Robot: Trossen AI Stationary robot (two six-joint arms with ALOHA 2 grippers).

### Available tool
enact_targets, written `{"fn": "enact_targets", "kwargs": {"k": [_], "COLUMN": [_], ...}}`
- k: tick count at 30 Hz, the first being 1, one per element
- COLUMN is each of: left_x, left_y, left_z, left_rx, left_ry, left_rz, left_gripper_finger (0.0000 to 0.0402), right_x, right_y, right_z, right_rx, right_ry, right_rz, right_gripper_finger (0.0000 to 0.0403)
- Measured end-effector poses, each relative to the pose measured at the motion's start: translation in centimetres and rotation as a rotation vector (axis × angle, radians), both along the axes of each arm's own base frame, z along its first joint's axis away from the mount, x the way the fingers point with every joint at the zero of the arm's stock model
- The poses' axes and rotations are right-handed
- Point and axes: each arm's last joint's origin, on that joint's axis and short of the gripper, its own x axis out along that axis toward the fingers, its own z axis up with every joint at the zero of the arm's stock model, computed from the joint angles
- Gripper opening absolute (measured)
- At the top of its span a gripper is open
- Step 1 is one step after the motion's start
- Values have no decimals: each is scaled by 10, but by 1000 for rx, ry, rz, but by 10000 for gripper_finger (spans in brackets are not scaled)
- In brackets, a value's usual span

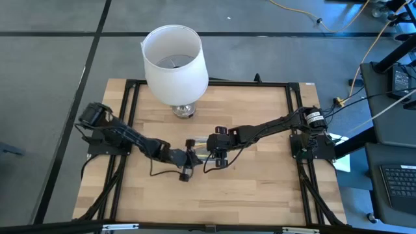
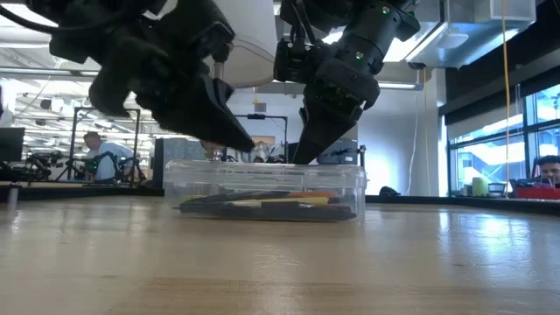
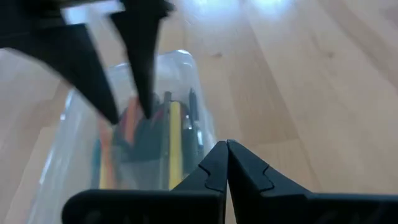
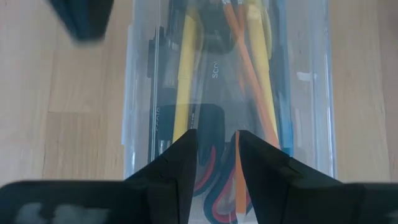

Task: Pick & place school supplies into a supply box
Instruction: Close the transparent supply box

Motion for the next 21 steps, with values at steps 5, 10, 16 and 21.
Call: {"fn": "enact_targets", "kwargs": {"k": [5,10,16,21], "left_x": [18,28,33,34], "left_y": [-16,-26,-30,-29], "left_z": [-6,-7,-21,-29], "left_rx": [52,59,99,177], "left_ry": [47,91,138,121], "left_rz": [-5,15,42,157], "left_gripper_finger": [1,2,2,1], "right_x": [0,-1,-1,0], "right_y": [0,0,0,0], "right_z": [0,0,0,-3], "right_rx": [0,-1,-3,-5], "right_ry": [1,6,7,15], "right_rz": [0,1,3,6], "right_gripper_finger": [126,126,126,126]}}
